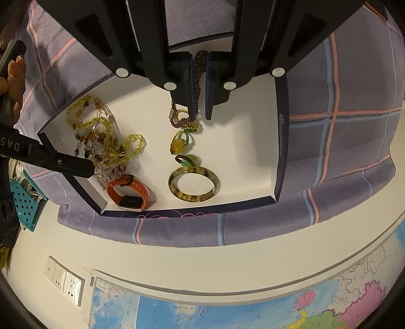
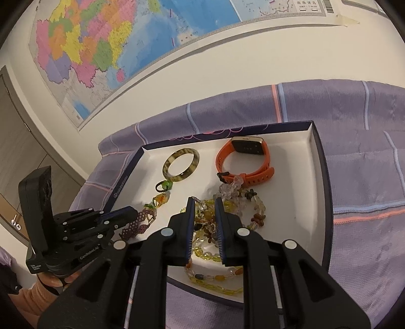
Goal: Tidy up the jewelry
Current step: 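Open the right gripper on the bead necklace while the left opens on the maroon bracelet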
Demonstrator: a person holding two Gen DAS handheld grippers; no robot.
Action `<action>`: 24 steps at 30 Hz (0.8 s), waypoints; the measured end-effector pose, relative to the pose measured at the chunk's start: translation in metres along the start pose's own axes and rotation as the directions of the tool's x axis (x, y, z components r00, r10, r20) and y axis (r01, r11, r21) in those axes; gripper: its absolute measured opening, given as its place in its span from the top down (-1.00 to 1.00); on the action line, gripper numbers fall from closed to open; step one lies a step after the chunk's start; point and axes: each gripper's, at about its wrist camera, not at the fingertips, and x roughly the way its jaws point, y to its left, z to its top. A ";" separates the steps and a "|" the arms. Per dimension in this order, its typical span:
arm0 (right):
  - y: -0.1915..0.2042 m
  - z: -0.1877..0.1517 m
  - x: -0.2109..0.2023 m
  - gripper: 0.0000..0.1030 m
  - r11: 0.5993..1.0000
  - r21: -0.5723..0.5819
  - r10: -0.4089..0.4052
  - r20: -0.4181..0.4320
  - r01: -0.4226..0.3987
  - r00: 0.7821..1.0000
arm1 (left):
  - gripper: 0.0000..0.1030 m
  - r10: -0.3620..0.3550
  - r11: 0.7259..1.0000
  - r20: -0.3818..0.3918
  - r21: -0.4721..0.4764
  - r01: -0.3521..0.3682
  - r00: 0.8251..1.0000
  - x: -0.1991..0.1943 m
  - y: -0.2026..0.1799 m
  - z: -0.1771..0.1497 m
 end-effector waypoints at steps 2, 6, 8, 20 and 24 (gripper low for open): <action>0.000 0.000 0.000 0.65 1.000 -0.001 -0.002 -0.002 0.002 1.000 | 0.87 0.003 1.000 -0.002 0.000 -0.003 1.000 0.001 0.000 -0.001; 0.000 -0.003 0.002 0.58 1.000 0.002 -0.008 -0.014 0.008 1.000 | 0.69 0.005 1.000 -0.004 -0.007 -0.005 1.000 0.001 0.001 -0.003; 0.000 -0.004 0.003 0.50 1.000 0.003 -0.012 -0.016 0.012 1.000 | 0.58 0.007 1.000 0.002 -0.008 -0.007 1.000 -0.001 0.001 -0.004; 0.011 -0.019 -0.030 -0.60 0.997 -0.035 -0.073 0.051 0.075 0.996 | -0.74 -0.014 0.998 0.109 -0.055 0.020 0.994 -0.038 0.006 -0.017; 0.027 -0.034 -0.048 -0.89 0.988 -0.092 -0.115 0.096 0.124 0.989 | -0.87 -0.001 0.998 0.154 -0.058 0.010 0.988 -0.054 0.002 -0.029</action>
